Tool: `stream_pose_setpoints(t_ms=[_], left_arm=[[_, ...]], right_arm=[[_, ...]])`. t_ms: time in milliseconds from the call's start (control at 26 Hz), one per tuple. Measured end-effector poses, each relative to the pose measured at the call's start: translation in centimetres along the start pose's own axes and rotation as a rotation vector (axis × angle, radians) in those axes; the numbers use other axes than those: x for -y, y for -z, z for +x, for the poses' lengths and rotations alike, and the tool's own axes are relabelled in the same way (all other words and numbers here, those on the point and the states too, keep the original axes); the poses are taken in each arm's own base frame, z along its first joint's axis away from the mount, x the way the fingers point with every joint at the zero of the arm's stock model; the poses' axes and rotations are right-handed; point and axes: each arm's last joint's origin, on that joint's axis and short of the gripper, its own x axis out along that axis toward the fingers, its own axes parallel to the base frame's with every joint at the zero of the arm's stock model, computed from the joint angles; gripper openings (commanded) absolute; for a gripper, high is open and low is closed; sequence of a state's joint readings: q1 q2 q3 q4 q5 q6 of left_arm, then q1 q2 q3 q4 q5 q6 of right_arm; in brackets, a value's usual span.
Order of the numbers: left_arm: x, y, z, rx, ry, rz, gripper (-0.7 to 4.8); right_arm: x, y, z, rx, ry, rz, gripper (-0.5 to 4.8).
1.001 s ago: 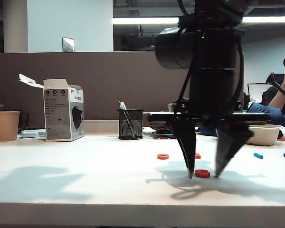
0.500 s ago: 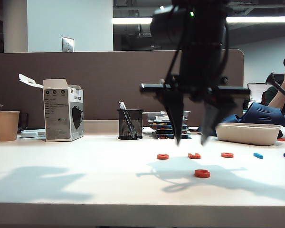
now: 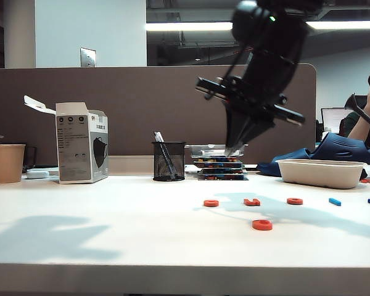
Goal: Select the appropriate letters from the row of letter magnets placed on the table to arrange into the word "cool".
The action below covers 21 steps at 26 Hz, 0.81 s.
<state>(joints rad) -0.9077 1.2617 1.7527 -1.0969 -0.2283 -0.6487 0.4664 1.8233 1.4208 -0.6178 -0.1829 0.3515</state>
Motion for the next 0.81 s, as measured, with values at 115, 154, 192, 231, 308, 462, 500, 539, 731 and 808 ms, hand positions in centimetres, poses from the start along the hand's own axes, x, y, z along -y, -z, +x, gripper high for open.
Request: stream_pose_setpoints(t_ms=[115, 154, 192, 231, 308, 462, 500, 539, 731, 808], left_arm=[[0.0, 0.0, 0.0, 0.000, 0.000, 0.000, -0.03], [0.0, 0.0, 0.0, 0.000, 0.000, 0.000, -0.03], [0.0, 0.0, 0.0, 0.000, 0.000, 0.000, -0.03], [0.0, 0.0, 0.0, 0.000, 0.000, 0.000, -0.03], [0.0, 0.0, 0.0, 0.001, 0.000, 0.000, -0.03], [0.0, 0.0, 0.0, 0.000, 0.000, 0.000, -0.03], [0.0, 0.0, 0.0, 0.001, 0.000, 0.000, -0.03], [0.0, 0.0, 0.0, 0.000, 0.000, 0.000, -0.03], [0.0, 0.0, 0.0, 0.000, 0.000, 0.000, -0.03], [0.0, 0.0, 0.0, 0.001, 0.000, 0.000, -0.03]], right_arm=[[1.4, -0.3, 1.5, -0.054, -0.094, 0.048, -0.06], [1.5, -0.2, 1.9, -0.067, -0.100, 0.052, -0.06], [1.6, -0.1, 2.5, -0.084, -0.109, 0.059, -0.06], [1.8, 0.0, 2.9, -0.100, -0.116, 0.063, -0.06], [1.9, 0.1, 3.7, -0.122, -0.137, 0.068, -0.06], [2.1, 0.2, 4.8, -0.132, -0.156, 0.073, -0.06], [2.1, 0.2, 4.9, -0.131, -0.155, 0.073, -0.06], [2.1, 0.2, 5.0, -0.131, -0.156, 0.073, -0.06], [2.2, 0.0, 5.4, -0.117, -0.160, 0.071, -0.06], [2.2, -0.1, 5.4, -0.106, -0.164, 0.073, -0.06]])
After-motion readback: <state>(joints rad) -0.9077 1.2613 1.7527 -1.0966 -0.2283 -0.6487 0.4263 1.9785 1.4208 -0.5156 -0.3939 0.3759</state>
